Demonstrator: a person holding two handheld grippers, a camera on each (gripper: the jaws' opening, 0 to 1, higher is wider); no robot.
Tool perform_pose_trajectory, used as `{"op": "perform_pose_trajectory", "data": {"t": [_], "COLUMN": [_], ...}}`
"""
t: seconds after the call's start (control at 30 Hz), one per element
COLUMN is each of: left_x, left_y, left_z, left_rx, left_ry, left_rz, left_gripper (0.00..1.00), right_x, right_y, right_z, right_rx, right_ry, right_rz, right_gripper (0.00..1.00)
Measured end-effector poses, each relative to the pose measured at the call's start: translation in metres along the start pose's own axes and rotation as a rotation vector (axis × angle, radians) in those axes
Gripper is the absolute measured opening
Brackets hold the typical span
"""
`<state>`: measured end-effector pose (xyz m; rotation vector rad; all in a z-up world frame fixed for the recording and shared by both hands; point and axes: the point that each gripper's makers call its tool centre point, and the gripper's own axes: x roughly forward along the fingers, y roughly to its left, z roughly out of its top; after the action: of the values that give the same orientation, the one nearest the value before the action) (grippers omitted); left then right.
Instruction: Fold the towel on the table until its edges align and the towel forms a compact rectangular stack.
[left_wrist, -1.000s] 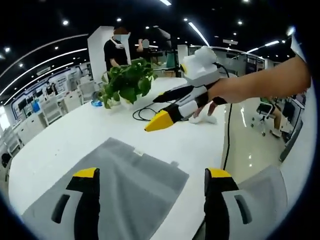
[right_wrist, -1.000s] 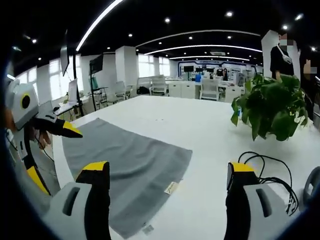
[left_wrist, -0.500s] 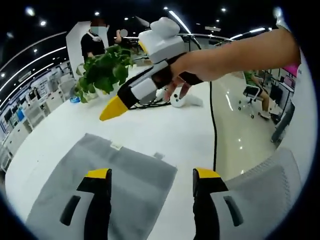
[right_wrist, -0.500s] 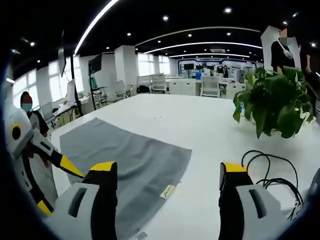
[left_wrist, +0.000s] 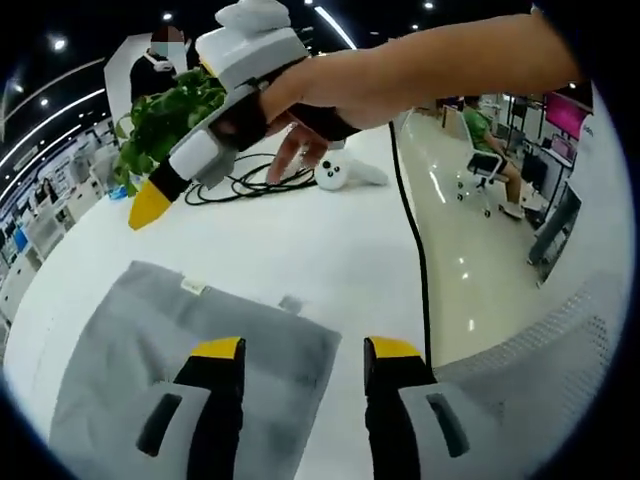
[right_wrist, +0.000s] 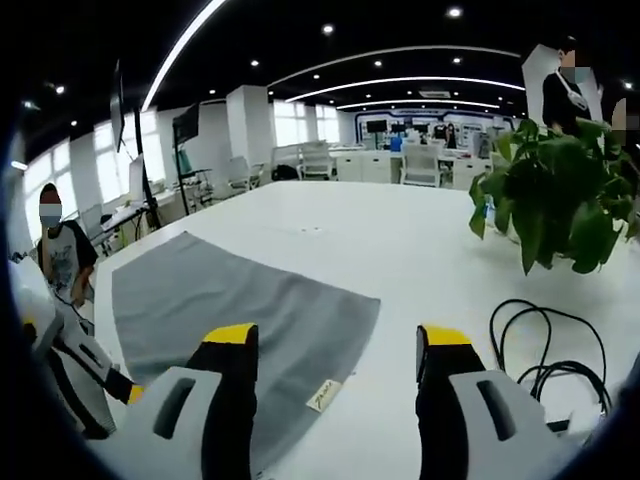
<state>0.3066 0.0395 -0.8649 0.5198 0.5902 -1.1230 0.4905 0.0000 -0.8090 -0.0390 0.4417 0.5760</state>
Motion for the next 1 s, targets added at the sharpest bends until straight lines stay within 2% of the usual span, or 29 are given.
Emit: {"op": "perform_pose_trajectory", "data": {"t": [0.07, 0.1, 0.17, 0.47, 0.6, 0.87, 1.0], "left_x": [0.004, 0.008, 0.012, 0.027, 0.032, 0.037, 0.039], "left_y": [-0.002, -0.003, -0.005, -0.010, -0.011, -0.008, -0.011], "left_z": [-0.002, -0.004, -0.006, -0.014, -0.018, -0.021, -0.022], "left_rx": [-0.002, 0.033, 0.038, 0.038, 0.053, 0.045, 0.042], "left_ry": [0.006, 0.017, 0.023, 0.047, 0.061, 0.073, 0.078], "left_rz": [-0.011, -0.014, -0.022, -0.066, -0.071, -0.081, -0.089], "left_gripper": [0.45, 0.45, 0.42, 0.33, 0.32, 0.30, 0.29], "right_x": [0.004, 0.008, 0.014, 0.037, 0.046, 0.063, 0.072], "right_y": [0.000, 0.000, -0.003, -0.016, -0.027, -0.034, -0.032], "right_z": [0.000, 0.000, -0.002, -0.009, -0.011, -0.015, -0.018], "right_rx": [0.000, -0.004, -0.010, -0.006, 0.033, 0.015, 0.011], "right_ry": [0.000, 0.004, 0.010, 0.043, 0.050, 0.074, 0.084], "right_rz": [0.002, 0.004, 0.000, -0.012, -0.032, -0.048, -0.040], "right_gripper": [0.67, 0.67, 0.66, 0.53, 0.48, 0.41, 0.41]}}
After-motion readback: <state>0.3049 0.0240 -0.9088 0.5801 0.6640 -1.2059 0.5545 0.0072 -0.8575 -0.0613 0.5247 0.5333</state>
